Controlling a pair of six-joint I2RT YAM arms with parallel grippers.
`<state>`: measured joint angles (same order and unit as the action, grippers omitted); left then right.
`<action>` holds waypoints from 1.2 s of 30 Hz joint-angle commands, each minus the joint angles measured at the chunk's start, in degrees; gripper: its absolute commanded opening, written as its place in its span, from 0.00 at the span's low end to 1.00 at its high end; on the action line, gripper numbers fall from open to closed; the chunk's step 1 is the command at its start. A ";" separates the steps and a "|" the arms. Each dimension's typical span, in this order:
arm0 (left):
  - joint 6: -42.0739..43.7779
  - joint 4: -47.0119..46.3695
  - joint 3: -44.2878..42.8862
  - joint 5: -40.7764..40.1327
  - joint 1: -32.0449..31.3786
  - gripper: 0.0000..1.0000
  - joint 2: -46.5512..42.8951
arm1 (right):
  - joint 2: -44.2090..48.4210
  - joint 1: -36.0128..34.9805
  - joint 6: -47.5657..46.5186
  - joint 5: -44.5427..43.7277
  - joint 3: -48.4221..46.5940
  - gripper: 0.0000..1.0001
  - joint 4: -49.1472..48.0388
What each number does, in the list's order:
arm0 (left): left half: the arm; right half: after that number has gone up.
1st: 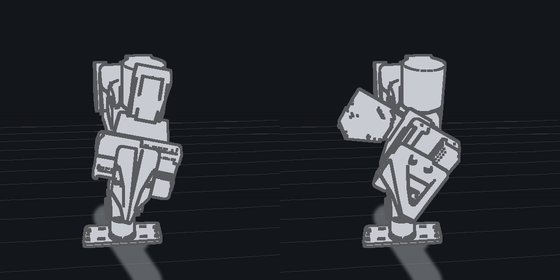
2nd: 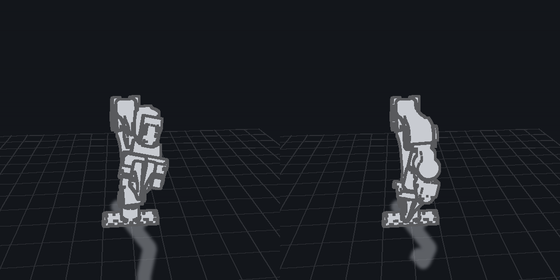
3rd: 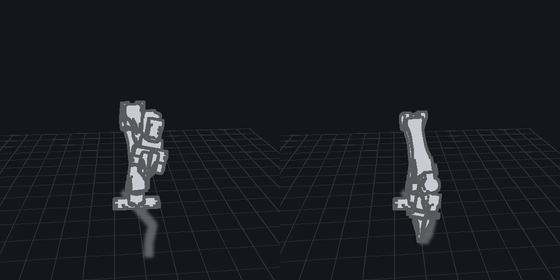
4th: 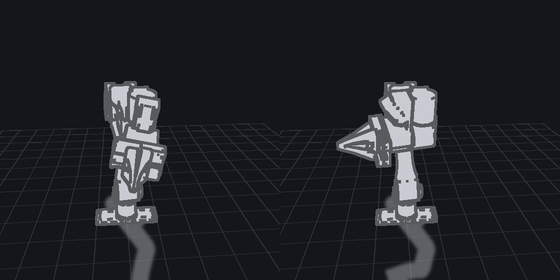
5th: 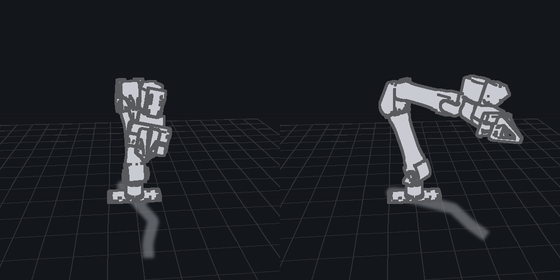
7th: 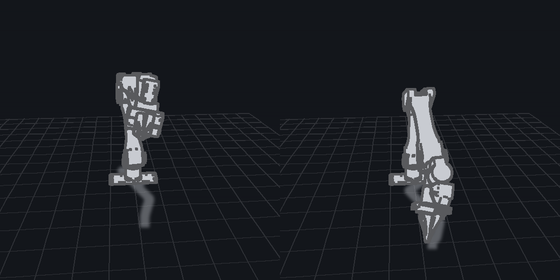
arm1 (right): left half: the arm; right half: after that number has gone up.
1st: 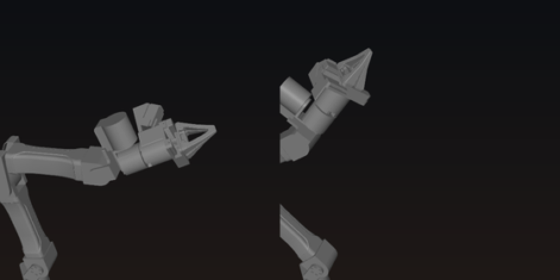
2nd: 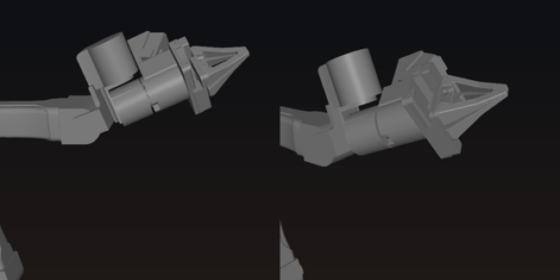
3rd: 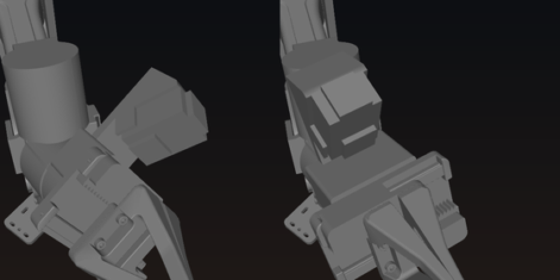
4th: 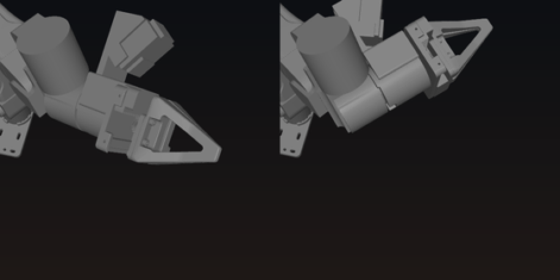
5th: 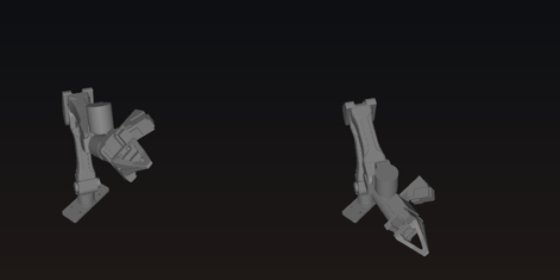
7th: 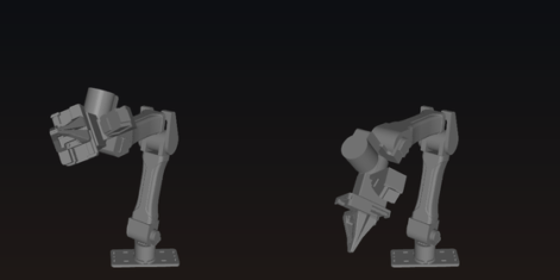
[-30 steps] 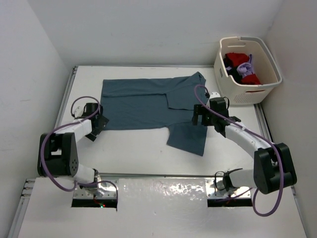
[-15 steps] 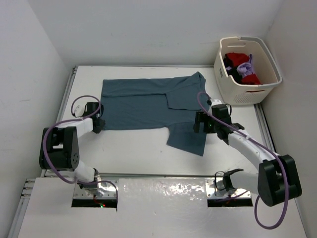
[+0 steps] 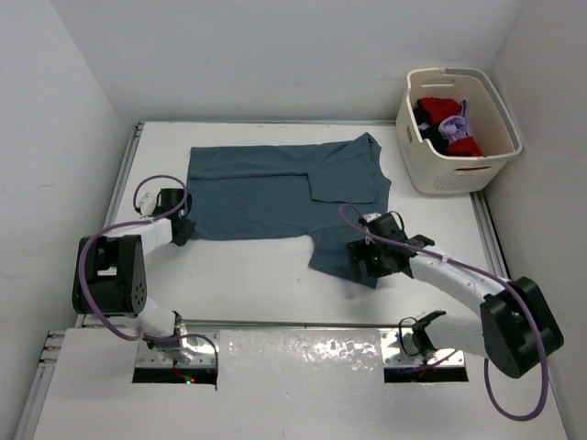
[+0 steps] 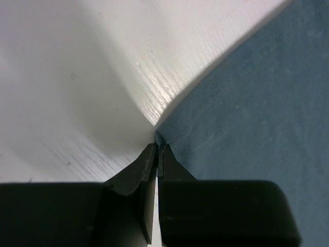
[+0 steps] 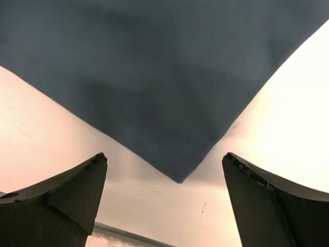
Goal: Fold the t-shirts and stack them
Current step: Grap the side of the flattened tshirt closest away from the robot with both arms
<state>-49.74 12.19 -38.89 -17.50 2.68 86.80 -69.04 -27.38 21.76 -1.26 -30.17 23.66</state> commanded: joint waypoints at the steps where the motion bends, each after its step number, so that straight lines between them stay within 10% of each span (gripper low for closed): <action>1: 1.31 -0.59 0.05 -0.25 0.22 0.00 -2.60 | -2.50 -1.27 1.09 0.64 0.20 0.88 1.21; 11: 1.31 -1.02 0.57 0.97 0.22 0.00 -2.69 | -6.90 -4.88 1.88 -4.28 0.82 0.71 1.22; 17: 1.66 -0.23 0.22 0.97 0.22 0.00 -3.13 | -9.62 -4.88 2.41 -4.63 0.64 0.35 -1.77; 20: 2.18 0.12 -0.39 1.06 0.22 0.00 -3.57 | -9.54 -4.88 1.62 -6.91 -1.72 0.01 -2.56; 36: 2.36 1.53 -10.92 3.17 0.22 0.00 -2.18 | -15.95 5.66 -1.27 -13.24 -27.63 0.00 -11.09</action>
<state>-47.64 14.61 -46.39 -14.17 2.68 84.40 -83.74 -23.31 21.85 -12.60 -52.82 17.21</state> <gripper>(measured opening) 0.015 0.009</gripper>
